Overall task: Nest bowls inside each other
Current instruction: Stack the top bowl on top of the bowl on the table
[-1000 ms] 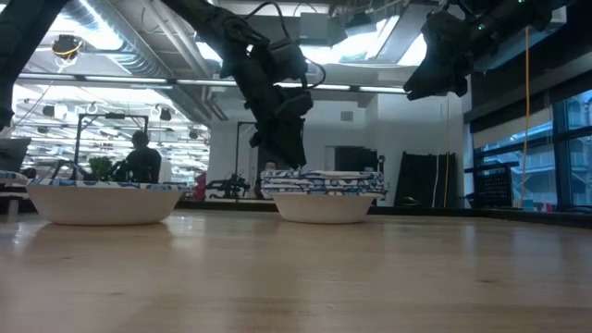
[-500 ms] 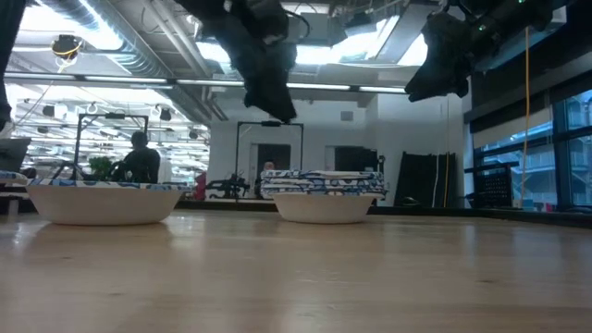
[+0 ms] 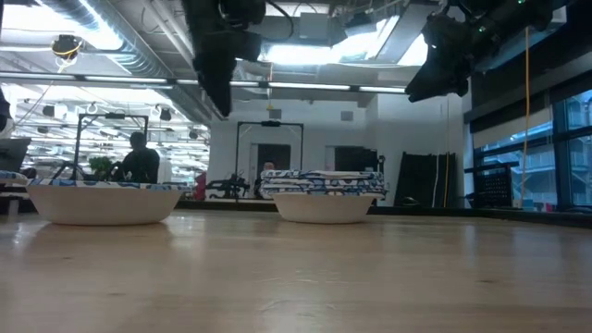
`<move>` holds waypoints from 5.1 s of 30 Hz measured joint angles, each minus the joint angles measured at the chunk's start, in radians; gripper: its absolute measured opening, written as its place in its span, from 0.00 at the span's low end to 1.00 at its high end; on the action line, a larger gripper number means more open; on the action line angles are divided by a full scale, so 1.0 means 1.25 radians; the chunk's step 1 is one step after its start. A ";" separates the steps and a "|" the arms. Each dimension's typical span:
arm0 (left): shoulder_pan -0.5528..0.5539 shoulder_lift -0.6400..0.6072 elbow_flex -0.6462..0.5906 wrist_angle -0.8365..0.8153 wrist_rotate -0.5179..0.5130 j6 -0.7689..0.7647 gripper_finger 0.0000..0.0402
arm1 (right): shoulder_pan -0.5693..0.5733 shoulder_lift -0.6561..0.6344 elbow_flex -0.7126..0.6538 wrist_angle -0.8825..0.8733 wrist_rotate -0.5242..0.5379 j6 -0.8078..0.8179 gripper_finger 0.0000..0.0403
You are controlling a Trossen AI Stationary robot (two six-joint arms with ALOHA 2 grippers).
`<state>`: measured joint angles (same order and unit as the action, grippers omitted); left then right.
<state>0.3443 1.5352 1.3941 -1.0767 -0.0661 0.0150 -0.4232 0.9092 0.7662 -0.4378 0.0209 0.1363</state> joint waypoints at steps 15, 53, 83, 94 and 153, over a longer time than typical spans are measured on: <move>-0.074 0.000 -0.258 0.093 -0.015 0.016 0.33 | 0.000 0.000 0.000 0.003 -0.001 -0.005 0.38; -0.082 -0.002 -0.381 0.229 0.000 0.119 0.33 | 0.000 0.000 0.000 0.006 -0.003 0.009 0.38; -0.031 -0.087 -0.380 0.126 -0.120 0.143 0.33 | -0.001 0.000 0.000 0.006 -0.003 0.000 0.38; -0.009 -0.059 -0.411 0.111 -0.091 0.139 0.33 | -0.001 0.001 0.000 0.005 -0.003 -0.006 0.38; 0.037 -0.066 -0.447 0.237 -0.132 0.080 0.33 | -0.001 0.000 0.000 0.005 -0.002 -0.030 0.38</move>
<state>0.3908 1.4528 0.8355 -0.7804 -0.2309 0.1148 -0.4244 0.9096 0.7662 -0.4313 0.0185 0.0982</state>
